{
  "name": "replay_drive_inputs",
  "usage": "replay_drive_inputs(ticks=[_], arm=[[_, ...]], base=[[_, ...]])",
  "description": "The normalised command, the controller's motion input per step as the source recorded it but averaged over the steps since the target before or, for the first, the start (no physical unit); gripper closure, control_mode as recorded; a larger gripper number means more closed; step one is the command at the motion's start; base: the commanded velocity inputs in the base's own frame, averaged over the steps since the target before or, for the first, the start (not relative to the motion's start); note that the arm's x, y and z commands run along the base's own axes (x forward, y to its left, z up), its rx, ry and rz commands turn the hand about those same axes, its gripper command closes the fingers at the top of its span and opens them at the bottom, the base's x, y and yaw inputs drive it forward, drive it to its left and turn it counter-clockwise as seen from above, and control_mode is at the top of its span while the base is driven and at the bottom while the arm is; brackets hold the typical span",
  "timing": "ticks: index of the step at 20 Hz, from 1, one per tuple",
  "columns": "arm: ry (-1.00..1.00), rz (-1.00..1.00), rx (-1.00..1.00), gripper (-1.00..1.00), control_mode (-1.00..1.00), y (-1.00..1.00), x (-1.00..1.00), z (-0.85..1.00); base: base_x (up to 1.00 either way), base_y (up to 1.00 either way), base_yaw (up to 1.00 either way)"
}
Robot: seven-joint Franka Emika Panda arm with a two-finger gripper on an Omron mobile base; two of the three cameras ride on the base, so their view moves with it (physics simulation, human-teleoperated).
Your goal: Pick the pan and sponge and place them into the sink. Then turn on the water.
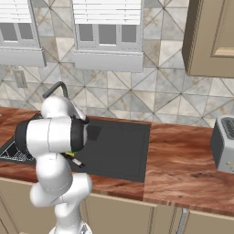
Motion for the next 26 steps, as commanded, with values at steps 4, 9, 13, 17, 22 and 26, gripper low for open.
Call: replay_drive_inputs(ticks=[4, 9, 13, 17, 22, 26], arm=[[-0.23, 0.12, 0.00, -1.00, -1.00, -0.49, 0.06, -0.44], [-0.18, 0.13, 0.00, -1.00, -1.00, -0.46, 0.01, -0.60], [-0.12, 0.14, 0.00, -1.00, -1.00, -0.37, 0.04, -0.93], [-0.13, 0.11, 0.00, -1.00, -1.00, -0.43, 0.11, -0.67], [-0.18, 0.08, 0.00, -1.00, -1.00, -0.56, 0.22, -0.26], [-0.17, 0.07, 0.02, -1.00, -1.00, -0.58, 0.25, -0.18]], base=[[0.00, 0.00, 0.00], [0.00, 0.00, 0.00], [0.00, 0.00, 0.00], [0.00, 0.00, 0.00], [0.00, 0.00, 0.00], [0.00, 0.00, 0.00]])
